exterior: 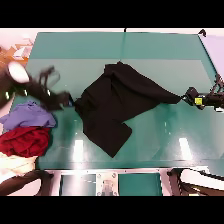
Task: Fold the shirts.
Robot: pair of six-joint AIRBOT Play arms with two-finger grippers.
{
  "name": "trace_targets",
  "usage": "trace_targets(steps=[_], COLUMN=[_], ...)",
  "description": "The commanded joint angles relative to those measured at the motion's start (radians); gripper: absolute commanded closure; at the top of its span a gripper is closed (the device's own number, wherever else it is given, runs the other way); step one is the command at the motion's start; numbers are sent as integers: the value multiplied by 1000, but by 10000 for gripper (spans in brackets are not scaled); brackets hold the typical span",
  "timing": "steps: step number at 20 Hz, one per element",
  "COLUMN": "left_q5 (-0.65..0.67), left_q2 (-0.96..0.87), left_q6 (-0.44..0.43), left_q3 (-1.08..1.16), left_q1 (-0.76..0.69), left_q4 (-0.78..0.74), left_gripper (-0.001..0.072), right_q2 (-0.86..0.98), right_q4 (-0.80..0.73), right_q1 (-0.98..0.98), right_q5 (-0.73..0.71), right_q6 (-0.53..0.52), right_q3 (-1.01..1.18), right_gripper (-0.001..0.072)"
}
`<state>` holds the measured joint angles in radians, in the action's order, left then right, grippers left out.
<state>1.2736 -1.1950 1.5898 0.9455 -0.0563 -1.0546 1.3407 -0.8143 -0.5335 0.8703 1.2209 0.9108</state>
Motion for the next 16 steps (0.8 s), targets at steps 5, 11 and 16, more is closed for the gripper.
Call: trace_targets(steps=[5,11,16], left_q5=[-444,-738,-415], left_q2=[95,77,78], left_q6=[-243,-276,-286], left_q3=[-590,-590,-413], left_q1=[-41,-180,68], left_q4=[607,680,349], left_gripper=[-5,666,686], right_q2=[25,25,14], right_q4=[2,1,-35], right_q1=[-3,-4,-52], right_q5=[12,13,50], right_q6=[1,1,11], right_q3=[1,1,1], right_gripper=[702,702,702])
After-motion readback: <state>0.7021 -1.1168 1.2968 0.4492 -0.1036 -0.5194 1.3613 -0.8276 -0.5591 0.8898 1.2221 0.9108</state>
